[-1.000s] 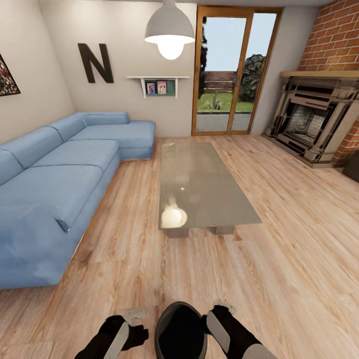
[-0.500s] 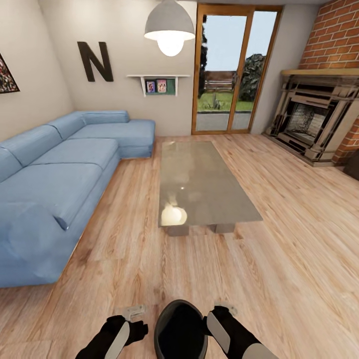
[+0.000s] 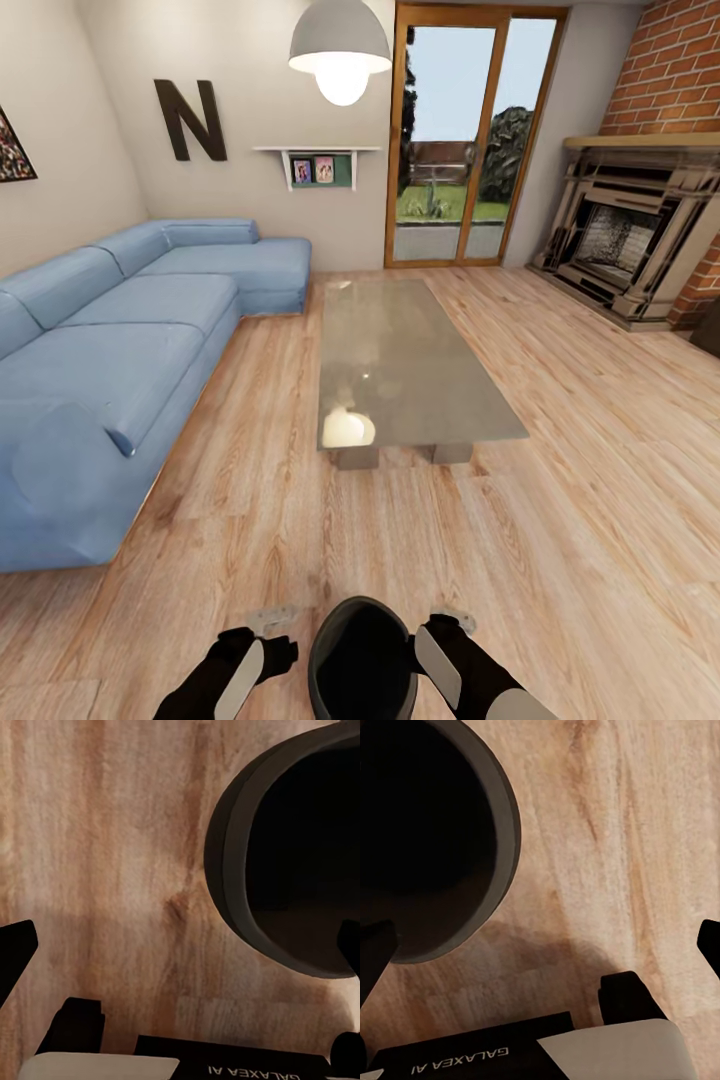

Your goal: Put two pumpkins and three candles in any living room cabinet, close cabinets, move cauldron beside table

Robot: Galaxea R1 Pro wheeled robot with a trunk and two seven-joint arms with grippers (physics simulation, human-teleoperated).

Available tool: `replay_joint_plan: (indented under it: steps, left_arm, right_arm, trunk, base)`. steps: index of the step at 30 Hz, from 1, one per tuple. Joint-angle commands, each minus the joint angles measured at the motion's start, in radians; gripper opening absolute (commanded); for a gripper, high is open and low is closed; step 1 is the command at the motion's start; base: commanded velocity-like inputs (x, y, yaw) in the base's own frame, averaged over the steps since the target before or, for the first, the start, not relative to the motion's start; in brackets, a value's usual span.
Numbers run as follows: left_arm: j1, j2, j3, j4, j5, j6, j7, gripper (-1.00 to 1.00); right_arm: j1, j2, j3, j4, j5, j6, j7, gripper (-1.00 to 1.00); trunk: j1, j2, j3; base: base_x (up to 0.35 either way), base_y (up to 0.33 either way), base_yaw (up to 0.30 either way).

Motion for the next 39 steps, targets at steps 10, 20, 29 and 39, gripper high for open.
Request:
replay_joint_plan:
  steps: [10, 20, 29, 39]
  left_arm:
    - [-0.001, -0.005, 0.0, 0.004, 0.0, -0.022, 0.0, 1.0]
    - [0.0, -0.005, -0.002, 0.005, 0.0, -0.025, 0.0, 1.0]
    - [-0.001, -0.006, -0.003, 0.005, -0.002, -0.027, 0.0, 1.0]
    - [0.0, -0.008, -0.005, 0.025, -0.002, -0.029, 0.0, 1.0]
  right_arm:
    - [0.0, -0.003, 0.0, -0.001, -0.002, -0.001, 0.001, 1.0]
    - [0.0, -0.004, 0.0, -0.002, -0.002, -0.001, 0.001, 1.0]
    - [0.0, -0.004, 0.002, -0.002, -0.002, -0.001, 0.001, 1.0]
    - [0.0, -0.003, 0.002, -0.002, -0.002, -0.001, 0.007, 1.0]
  trunk:
    - [0.038, -0.07, -0.031]
    - [0.077, -0.14, -0.063]
    - [0.111, -0.203, -0.091]
    - [0.15, -0.273, -0.122]
  base:
    - [0.0, 0.0, 0.0]
    - [0.0, 0.0, 0.0]
    - [0.0, 0.0, 0.0]
    - [0.0, 0.0, 0.0]
